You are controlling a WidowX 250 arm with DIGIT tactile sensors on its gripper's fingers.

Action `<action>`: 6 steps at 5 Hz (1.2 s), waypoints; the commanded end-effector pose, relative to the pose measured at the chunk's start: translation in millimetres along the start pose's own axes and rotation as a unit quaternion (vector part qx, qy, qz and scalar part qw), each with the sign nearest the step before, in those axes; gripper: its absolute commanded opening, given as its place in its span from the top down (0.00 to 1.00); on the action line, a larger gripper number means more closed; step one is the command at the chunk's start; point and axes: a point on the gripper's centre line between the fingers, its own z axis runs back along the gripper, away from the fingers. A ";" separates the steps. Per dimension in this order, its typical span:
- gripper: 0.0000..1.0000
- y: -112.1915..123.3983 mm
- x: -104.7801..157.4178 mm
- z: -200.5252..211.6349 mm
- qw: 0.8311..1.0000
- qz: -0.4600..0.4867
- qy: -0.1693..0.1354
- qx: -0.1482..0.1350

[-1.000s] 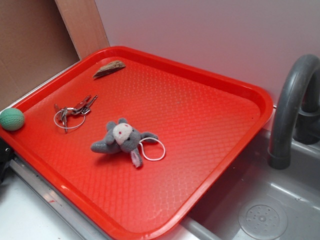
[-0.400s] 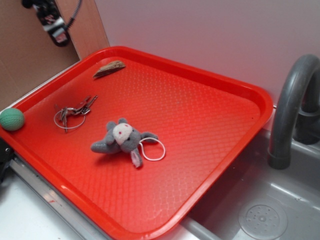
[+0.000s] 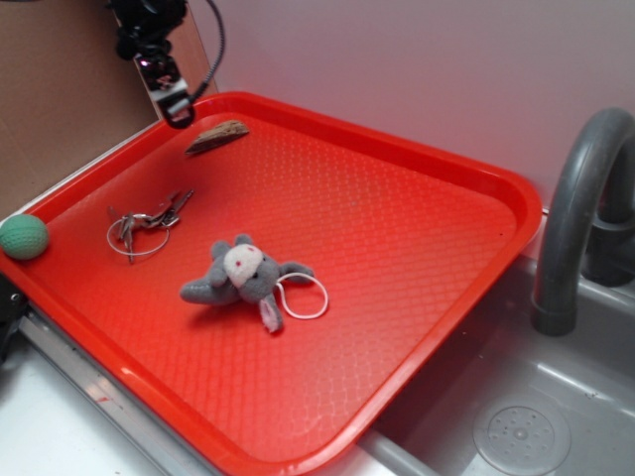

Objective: Grab the wood chip.

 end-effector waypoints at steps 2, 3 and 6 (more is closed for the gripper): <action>0.00 11.6 20.7 -39.8 1.000 0.014 0.022 0.002; 0.00 27.0 19.3 -48.7 0.999 0.031 0.029 -0.006; 1.00 4.6 28.5 -62.0 0.998 0.007 0.063 -0.001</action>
